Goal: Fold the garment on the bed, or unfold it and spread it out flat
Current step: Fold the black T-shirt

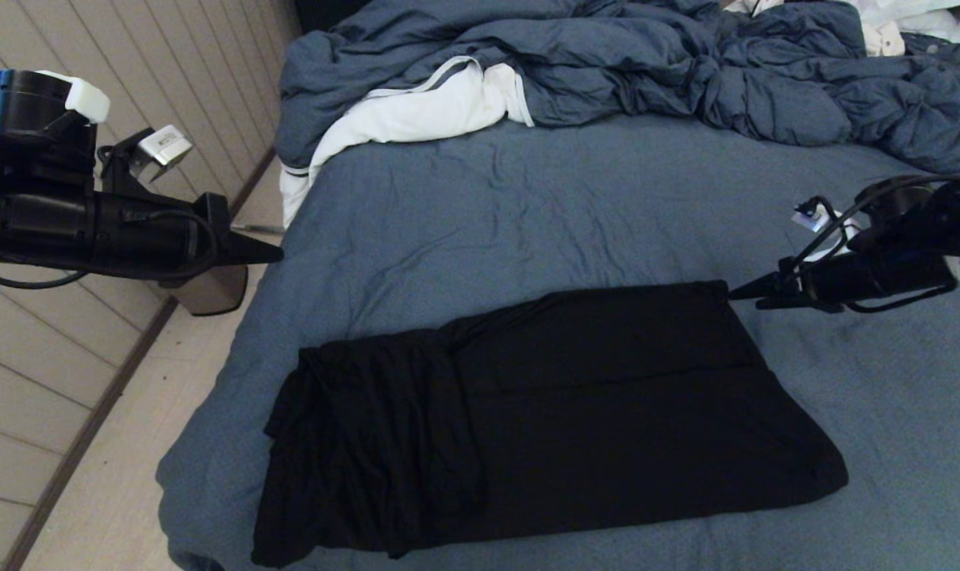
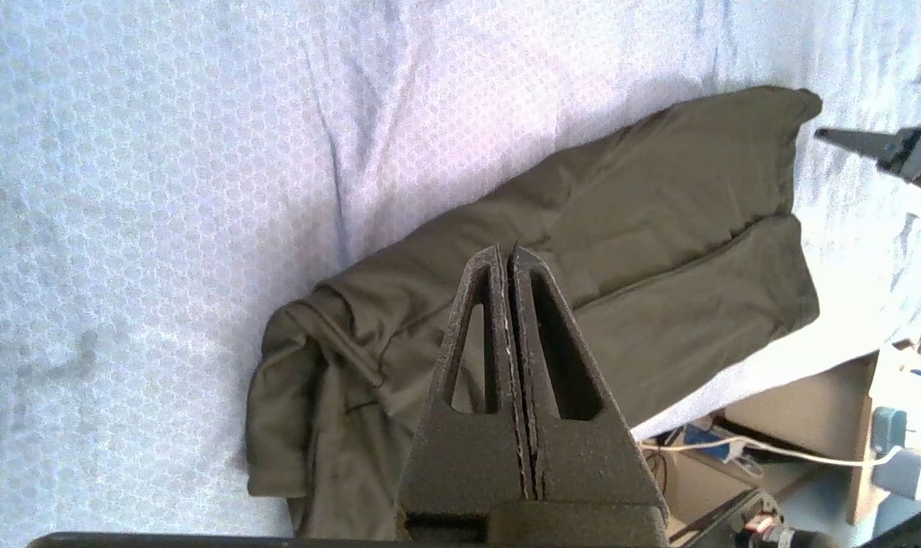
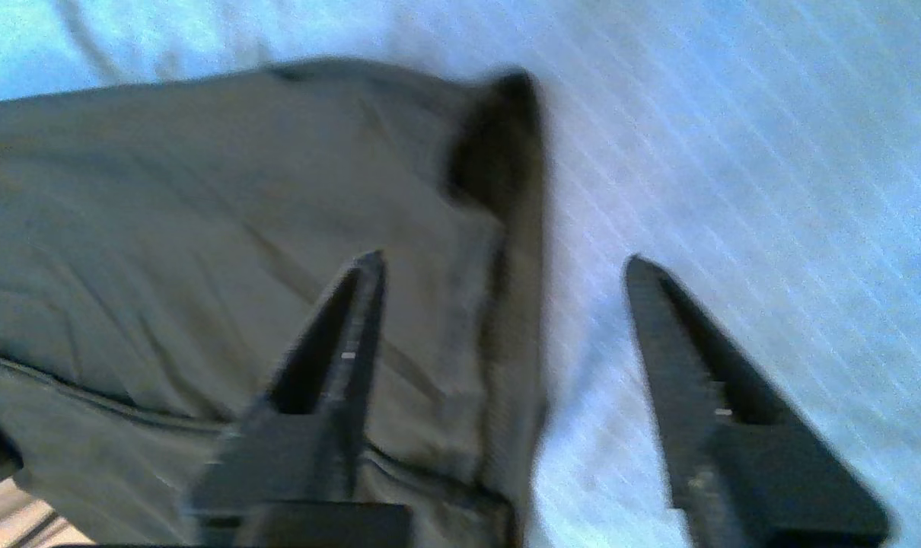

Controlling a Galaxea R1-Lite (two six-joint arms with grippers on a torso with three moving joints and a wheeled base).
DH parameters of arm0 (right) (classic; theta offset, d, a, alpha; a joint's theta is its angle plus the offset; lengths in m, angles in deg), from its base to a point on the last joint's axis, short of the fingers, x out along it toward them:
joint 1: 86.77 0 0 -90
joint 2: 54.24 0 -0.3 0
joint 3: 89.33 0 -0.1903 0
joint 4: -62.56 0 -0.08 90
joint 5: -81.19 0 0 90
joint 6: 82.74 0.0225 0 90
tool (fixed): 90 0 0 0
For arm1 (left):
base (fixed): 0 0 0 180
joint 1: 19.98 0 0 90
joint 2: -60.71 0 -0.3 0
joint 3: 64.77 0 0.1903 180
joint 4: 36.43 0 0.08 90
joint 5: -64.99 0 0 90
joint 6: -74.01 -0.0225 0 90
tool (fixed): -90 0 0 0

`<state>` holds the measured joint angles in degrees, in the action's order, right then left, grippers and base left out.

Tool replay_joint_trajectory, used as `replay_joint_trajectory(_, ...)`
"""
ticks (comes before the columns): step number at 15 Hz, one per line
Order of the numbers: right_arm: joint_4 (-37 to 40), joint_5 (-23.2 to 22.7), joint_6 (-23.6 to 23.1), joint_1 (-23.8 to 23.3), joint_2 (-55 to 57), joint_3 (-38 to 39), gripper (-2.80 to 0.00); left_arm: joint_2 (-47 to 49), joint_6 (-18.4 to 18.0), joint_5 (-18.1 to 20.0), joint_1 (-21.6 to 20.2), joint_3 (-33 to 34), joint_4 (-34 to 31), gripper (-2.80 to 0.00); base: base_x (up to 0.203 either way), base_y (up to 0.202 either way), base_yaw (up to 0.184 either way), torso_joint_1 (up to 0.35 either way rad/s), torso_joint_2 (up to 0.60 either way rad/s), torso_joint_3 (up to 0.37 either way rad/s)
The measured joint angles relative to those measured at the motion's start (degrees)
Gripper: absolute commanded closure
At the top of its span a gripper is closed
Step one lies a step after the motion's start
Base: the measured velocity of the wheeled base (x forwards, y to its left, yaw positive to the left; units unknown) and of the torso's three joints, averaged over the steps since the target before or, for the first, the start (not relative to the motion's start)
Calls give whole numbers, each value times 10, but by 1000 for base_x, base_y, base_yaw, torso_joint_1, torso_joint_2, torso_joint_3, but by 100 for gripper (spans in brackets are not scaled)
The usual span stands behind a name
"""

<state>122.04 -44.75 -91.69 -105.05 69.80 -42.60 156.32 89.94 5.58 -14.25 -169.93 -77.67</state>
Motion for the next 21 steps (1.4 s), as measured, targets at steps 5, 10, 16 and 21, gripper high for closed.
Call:
replay_joint_trajectory(5,-48,13,15,24,23,-17,-280,-1,2,2,-4,32,18,0,0,0,0,0,0,0)
replay_joint_trajectory(10,-104,18,39,44,39,-18,-280,-3,2,3,-3,48,33,0,0,0,0,0,0,0)
replay_joint_trajectory(16,-117,22,42,55,47,-17,-280,-2,3,3,-3,49,35,0,0,0,0,0,0,0)
replay_joint_trajectory(21,-117,25,39,55,47,-15,-280,-2,3,3,-3,52,35,0,0,0,0,0,0,0)
